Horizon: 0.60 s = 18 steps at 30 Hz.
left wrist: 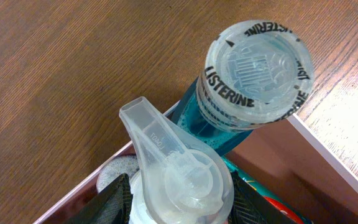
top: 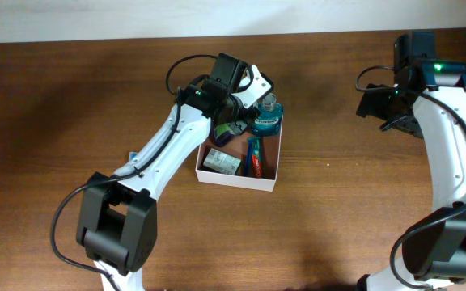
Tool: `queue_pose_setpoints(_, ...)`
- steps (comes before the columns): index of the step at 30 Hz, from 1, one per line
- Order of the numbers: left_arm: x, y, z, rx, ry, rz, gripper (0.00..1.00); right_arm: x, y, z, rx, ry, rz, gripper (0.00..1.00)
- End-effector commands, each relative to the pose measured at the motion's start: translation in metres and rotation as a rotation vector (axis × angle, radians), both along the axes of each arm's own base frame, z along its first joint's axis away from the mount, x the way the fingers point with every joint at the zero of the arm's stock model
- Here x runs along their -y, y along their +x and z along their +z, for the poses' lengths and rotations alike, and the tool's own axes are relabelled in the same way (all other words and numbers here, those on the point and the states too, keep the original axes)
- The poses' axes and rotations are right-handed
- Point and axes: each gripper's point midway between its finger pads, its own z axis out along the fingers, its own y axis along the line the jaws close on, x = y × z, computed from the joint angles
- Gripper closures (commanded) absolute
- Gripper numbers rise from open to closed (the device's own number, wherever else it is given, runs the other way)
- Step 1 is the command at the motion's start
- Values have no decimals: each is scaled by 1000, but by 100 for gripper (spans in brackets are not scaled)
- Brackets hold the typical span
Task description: Pack container
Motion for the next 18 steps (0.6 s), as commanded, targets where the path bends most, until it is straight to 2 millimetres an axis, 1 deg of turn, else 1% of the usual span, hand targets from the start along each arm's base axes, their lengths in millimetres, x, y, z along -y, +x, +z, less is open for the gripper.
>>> queue_pose_setpoints(1, -1, 8, 7, 20, -8, 20, 51, 1, 2, 7, 21, -4, -4, 1)
queue_pose_setpoints(3, -1, 8, 7, 19, -8, 20, 50, 1, 2, 7, 21, -3, -4, 1)
queue_pose_setpoints(4, -1, 8, 7, 18, -8, 20, 42, 1, 2, 7, 21, -4, -4, 1)
queue_pose_setpoints(5, -2, 7, 6, 17, -6, 20, 37, 1, 2, 7, 21, -4, -4, 1)
queue_pose_setpoints(7, -4, 6, 2, 12, 3, 20, 37, 1, 2, 7, 21, -3, -4, 1)
queue_pose_setpoints(10, -14, 5, -11, 8, 54, 41, 37, 1, 2, 7, 21, -3, -4, 2)
queue_pose_setpoints(12, -16, 1, -18, 0, 71, 27, 37, 1, 2, 7, 21, -4, -4, 1)
queue_pose_setpoints(15, -14, 4, -17, 13, 63, 27, 37, 1, 2, 7, 21, -3, -4, 1)
queue_pose_setpoints(16, -14, 5, -16, 19, 61, 28, 41, 1, 2, 7, 21, -3, -4, 1)
queue_pose_setpoints(18, -16, 6, -16, 19, 60, 33, 42, 1, 2, 7, 21, -3, -4, 1)
